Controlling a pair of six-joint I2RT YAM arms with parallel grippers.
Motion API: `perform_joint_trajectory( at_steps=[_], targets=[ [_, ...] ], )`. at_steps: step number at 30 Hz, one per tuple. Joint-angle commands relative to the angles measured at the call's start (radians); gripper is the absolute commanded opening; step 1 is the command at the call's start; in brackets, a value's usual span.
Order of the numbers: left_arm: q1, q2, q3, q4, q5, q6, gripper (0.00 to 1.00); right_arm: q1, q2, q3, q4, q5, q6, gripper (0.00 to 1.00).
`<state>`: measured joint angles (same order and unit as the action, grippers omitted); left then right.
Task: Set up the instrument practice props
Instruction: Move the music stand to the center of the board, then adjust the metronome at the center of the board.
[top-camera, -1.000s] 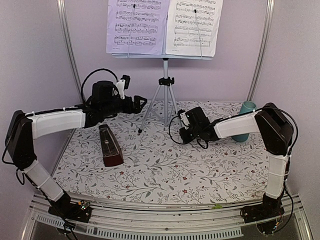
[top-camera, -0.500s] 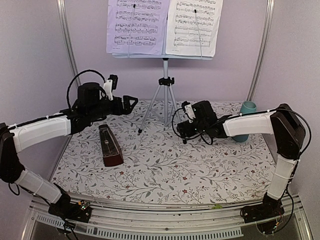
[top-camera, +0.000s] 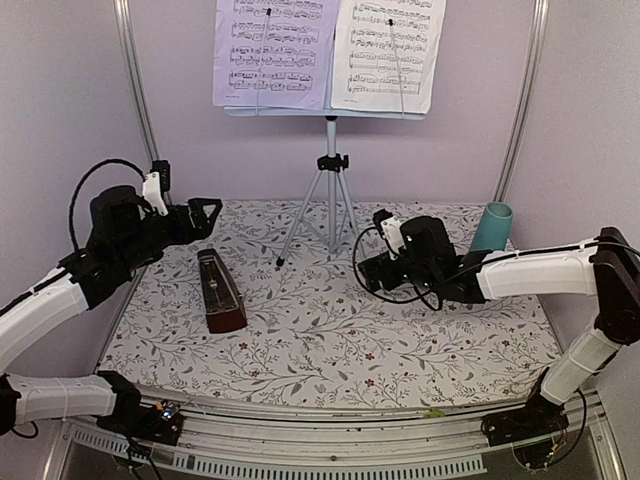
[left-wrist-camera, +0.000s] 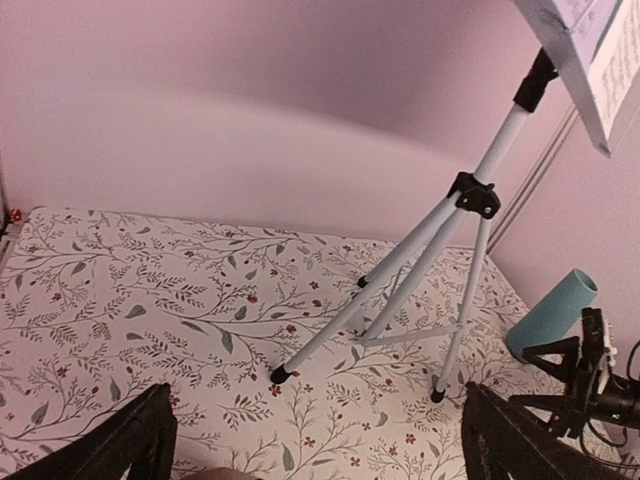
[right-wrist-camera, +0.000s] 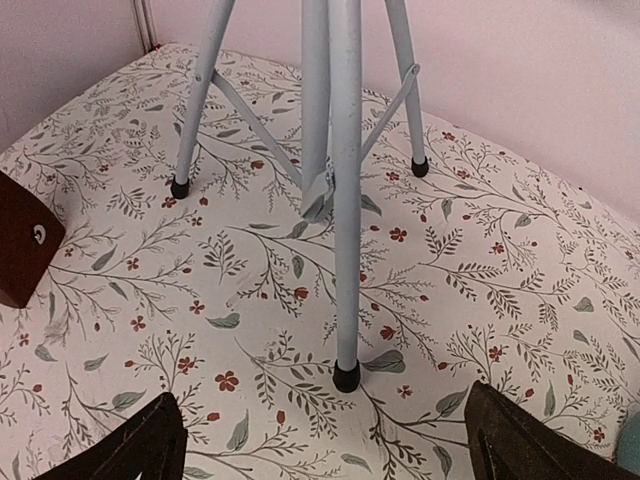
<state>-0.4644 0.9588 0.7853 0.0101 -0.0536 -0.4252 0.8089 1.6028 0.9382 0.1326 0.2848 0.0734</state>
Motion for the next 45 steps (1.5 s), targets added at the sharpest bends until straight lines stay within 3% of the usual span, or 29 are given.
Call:
perform_joint_trajectory(
  at_steps=[1, 9, 13, 22, 29, 33, 37, 45],
  targets=[
    [0.085, -0.059, -0.053, -0.105, -0.024, -0.037, 1.00, 0.018, -0.110, -0.069, 0.095, 0.057, 0.037, 0.99],
    [0.411, -0.045, -0.116, -0.111, 0.182, -0.163, 0.99, 0.019, -0.241, -0.142, 0.147, 0.013, 0.058, 0.99],
    [0.472, 0.022, -0.155, -0.069, 0.226, -0.180, 0.99, 0.018, -0.297, -0.176, 0.159, -0.012, 0.075, 0.99],
    [0.461, 0.203, -0.224, 0.079, 0.269, -0.203, 0.99, 0.032, -0.342, -0.221, 0.184, -0.073, 0.115, 0.99],
    [0.319, 0.348, -0.229, 0.181, 0.220, -0.280, 0.99, 0.041, -0.351, -0.238, 0.212, -0.100, 0.129, 0.99],
    [0.295, 0.415, -0.240, 0.258, 0.215, -0.342, 0.99, 0.047, -0.348, -0.240, 0.213, -0.108, 0.130, 0.99],
    [0.250, 0.413, -0.261, 0.271, 0.208, -0.382, 0.99, 0.051, -0.355, -0.250, 0.214, -0.110, 0.137, 0.99],
    [0.188, 0.253, -0.406, 0.245, 0.112, -0.475, 0.99, 0.072, -0.328, -0.252, 0.225, -0.121, 0.149, 0.99]
  ],
)
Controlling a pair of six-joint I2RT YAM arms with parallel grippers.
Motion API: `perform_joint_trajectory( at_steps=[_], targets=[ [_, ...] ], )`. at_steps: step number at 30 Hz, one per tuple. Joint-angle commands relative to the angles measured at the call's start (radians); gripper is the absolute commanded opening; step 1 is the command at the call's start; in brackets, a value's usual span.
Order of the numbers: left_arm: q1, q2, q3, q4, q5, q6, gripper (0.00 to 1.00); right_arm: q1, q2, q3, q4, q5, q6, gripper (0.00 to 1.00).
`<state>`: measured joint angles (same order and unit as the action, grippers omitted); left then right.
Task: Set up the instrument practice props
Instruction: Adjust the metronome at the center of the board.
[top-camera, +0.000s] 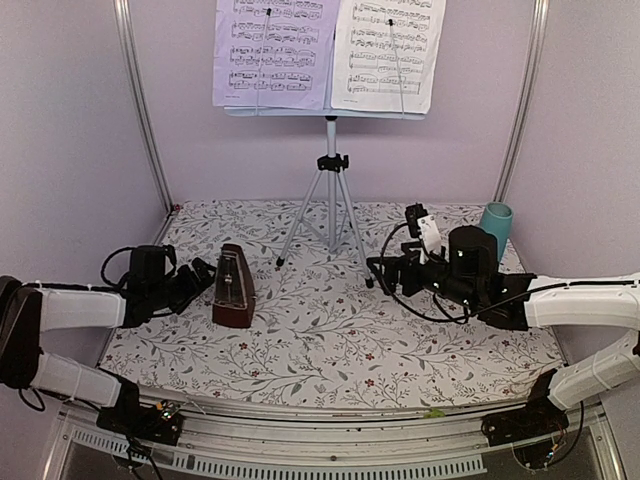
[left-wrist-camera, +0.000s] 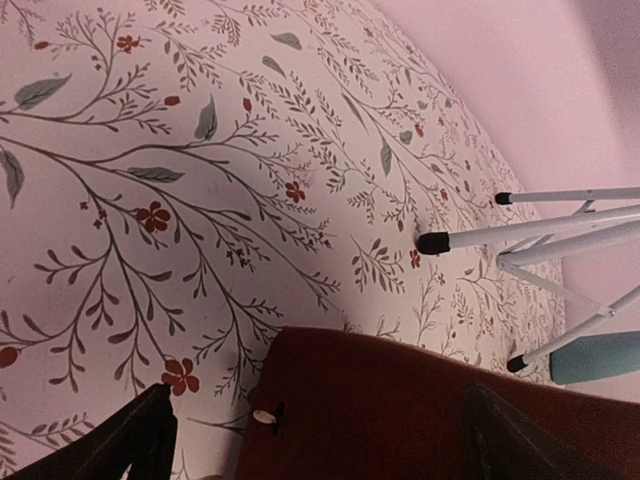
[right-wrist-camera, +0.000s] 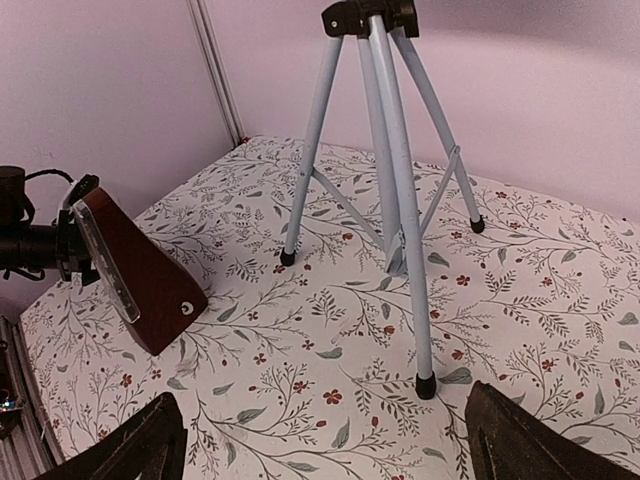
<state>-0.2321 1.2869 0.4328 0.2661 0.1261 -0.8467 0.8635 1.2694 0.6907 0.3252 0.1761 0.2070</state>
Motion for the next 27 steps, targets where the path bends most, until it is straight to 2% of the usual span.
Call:
perform_joint_trajectory(
  at_steps=[1, 6, 9, 18, 22, 27],
  targets=[
    [-0.048, -0.098, -0.076, -0.018, -0.081, -0.062, 0.99, 0.021, 0.011, -0.003, 0.032, -0.015, 0.014, 0.99],
    [-0.057, -0.154, -0.140, -0.068, -0.121, -0.073, 0.99, 0.039, 0.034, 0.009, 0.040, -0.018, 0.017, 0.99],
    [-0.099, -0.150, -0.145, -0.106, -0.156, -0.054, 0.99, 0.048, 0.043, 0.009, 0.046, -0.018, 0.018, 0.99],
    [-0.337, -0.151, -0.172, -0.151, -0.250, -0.168, 0.99, 0.072, 0.050, 0.004, 0.053, -0.013, 0.030, 0.99],
    [-0.467, -0.063, -0.119, -0.106, -0.290, -0.183, 0.99, 0.077, 0.055, -0.001, 0.054, -0.013, 0.031, 0.99],
    [-0.567, 0.083, 0.019, -0.064, -0.296, -0.103, 0.99, 0.079, 0.057, 0.003, 0.053, -0.012, 0.027, 0.99]
  ],
)
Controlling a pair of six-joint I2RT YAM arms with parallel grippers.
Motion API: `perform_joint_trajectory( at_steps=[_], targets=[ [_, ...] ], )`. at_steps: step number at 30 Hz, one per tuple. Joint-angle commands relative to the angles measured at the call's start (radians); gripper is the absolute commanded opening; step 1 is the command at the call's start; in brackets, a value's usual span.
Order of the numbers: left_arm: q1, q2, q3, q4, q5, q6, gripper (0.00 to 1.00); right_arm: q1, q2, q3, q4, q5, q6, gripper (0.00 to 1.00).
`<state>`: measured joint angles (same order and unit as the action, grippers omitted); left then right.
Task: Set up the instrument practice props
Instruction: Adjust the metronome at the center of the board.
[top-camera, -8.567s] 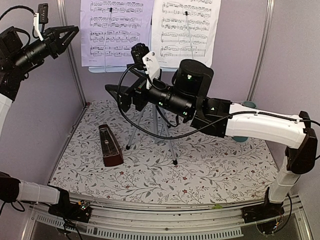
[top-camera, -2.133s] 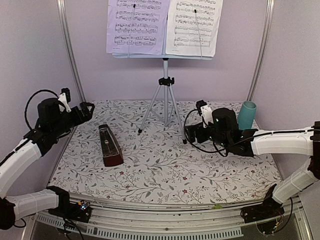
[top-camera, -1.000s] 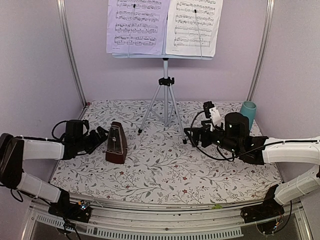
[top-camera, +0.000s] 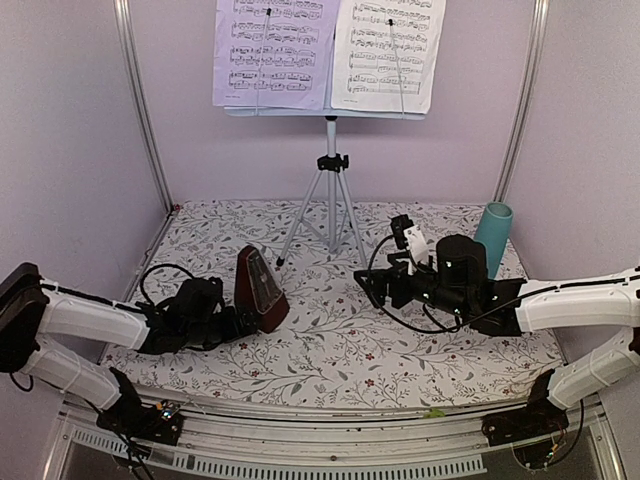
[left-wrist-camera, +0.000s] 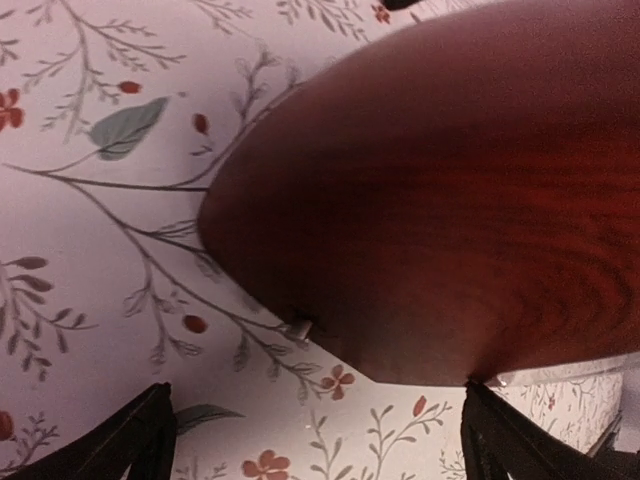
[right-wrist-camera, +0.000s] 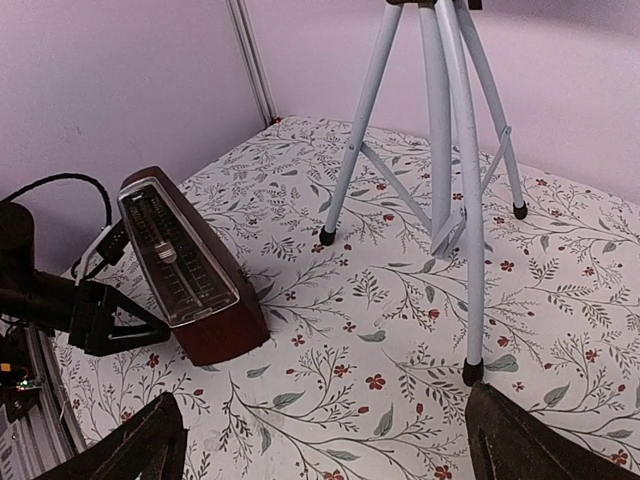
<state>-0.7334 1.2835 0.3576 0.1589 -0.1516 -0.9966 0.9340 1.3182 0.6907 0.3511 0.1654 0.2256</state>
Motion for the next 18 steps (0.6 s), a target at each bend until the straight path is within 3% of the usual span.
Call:
perform_joint_trajectory(
  at_steps=[1, 5, 10, 14, 16, 18],
  targets=[
    [-0.079, 0.104, 0.117, 0.044, -0.016, 0.068, 0.99, 0.009, 0.006, 0.004, 0.026, 0.001, 0.008, 0.99],
    [-0.102, 0.103, 0.176, -0.028, -0.014, 0.138, 0.99, 0.010, 0.003, 0.004, 0.023, 0.005, 0.002, 0.99],
    [-0.093, -0.108, 0.142, -0.156, -0.015, 0.297, 0.99, 0.011, -0.008, -0.013, 0.032, -0.006, -0.007, 0.99],
    [0.007, -0.262, 0.176, -0.237, 0.062, 0.571, 0.99, 0.010, -0.029, -0.042, 0.077, -0.013, -0.036, 0.99],
    [0.086, -0.297, 0.197, -0.237, 0.181, 0.689, 0.99, 0.010, -0.038, -0.057, 0.104, -0.025, -0.051, 0.99],
    [0.149, -0.297, 0.224, -0.242, 0.269, 0.725, 0.99, 0.010, -0.039, -0.062, 0.118, -0.046, -0.067, 0.99]
  ],
)
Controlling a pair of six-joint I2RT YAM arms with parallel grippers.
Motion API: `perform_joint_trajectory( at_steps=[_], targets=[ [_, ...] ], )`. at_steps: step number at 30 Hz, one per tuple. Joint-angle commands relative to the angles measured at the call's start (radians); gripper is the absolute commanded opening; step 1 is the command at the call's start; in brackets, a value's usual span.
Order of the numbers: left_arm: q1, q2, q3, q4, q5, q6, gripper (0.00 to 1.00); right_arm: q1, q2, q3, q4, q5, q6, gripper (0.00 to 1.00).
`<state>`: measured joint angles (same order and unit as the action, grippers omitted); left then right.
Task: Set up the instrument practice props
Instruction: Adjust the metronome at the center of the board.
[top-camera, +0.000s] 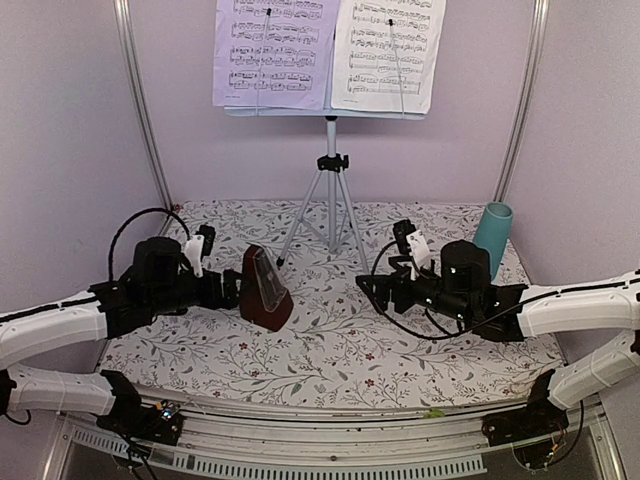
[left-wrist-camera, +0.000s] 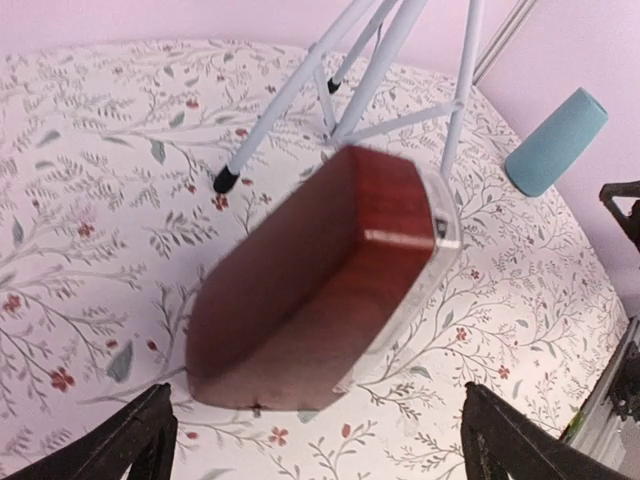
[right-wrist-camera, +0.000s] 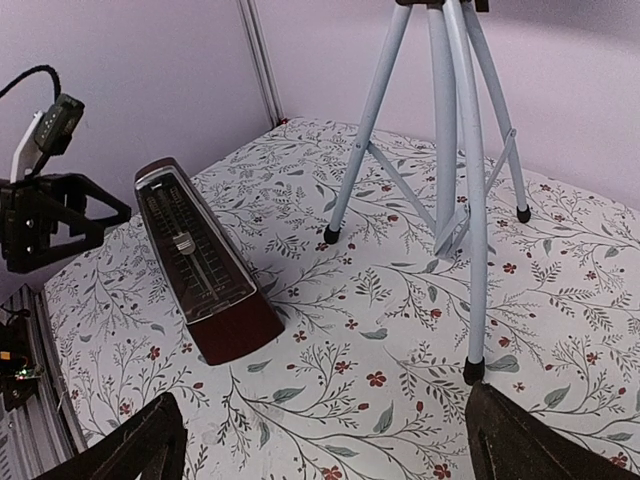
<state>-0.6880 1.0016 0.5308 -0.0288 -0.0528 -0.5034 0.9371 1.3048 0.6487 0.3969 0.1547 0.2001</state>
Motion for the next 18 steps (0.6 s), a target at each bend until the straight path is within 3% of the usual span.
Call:
perform_joint_trajectory(
  at_steps=[1, 8, 18],
  targets=[
    [0.117, -0.006, 0.070, -0.059, 0.178, 0.222, 0.99, 0.007, -0.023, -0.017, 0.073, -0.039, -0.047, 0.99],
    [-0.057, 0.055, 0.121, -0.040, -0.058, 0.072, 0.99, 0.008, -0.020, -0.008, 0.072, -0.041, -0.060, 0.99],
    [-0.074, 0.214, 0.188, 0.047, -0.219, 0.045, 0.99, 0.007, -0.023, -0.009, 0.070, -0.039, -0.062, 0.99]
  ],
)
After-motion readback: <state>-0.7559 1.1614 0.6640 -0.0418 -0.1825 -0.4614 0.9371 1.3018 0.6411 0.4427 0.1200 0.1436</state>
